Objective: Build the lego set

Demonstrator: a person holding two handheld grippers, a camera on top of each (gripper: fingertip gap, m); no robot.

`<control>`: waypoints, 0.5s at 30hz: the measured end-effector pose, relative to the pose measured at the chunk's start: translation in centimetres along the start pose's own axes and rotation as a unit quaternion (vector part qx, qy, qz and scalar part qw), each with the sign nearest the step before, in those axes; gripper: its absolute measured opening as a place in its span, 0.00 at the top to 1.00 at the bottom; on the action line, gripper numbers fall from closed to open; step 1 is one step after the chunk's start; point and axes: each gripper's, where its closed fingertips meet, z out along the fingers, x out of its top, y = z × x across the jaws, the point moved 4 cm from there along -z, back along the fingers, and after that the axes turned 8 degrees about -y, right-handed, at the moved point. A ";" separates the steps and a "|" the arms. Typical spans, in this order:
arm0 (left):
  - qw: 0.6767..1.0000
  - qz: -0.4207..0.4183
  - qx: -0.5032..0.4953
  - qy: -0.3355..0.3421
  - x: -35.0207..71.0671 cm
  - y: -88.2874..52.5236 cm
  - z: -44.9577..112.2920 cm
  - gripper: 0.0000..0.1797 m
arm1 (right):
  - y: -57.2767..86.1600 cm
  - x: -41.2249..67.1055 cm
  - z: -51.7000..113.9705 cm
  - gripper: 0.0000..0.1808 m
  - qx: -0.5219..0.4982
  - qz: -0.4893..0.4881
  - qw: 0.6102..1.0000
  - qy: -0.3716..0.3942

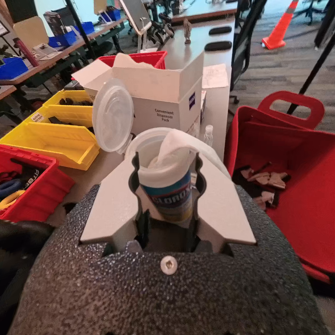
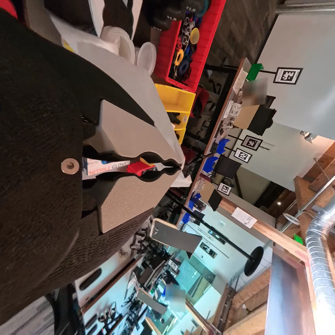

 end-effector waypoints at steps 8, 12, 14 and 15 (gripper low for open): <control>0.968 -0.056 -0.154 0.188 5.9 0.0 -11.0 0.59 | -4.3 2.7 -1.9 1.00 0.210 -0.012 0.976 0.053; 0.916 -0.052 -0.235 0.320 11.5 -0.5 -17.1 0.52 | -9.0 4.4 -3.6 1.00 0.349 -0.037 0.934 0.064; 0.914 0.006 -0.222 0.340 13.0 0.1 -19.1 0.50 | -11.5 5.5 -4.1 1.00 0.386 -0.058 0.918 0.064; 0.920 0.028 -0.215 0.327 13.5 0.5 -19.6 0.49 | -12.8 6.0 -4.6 1.00 0.405 -0.067 0.909 0.070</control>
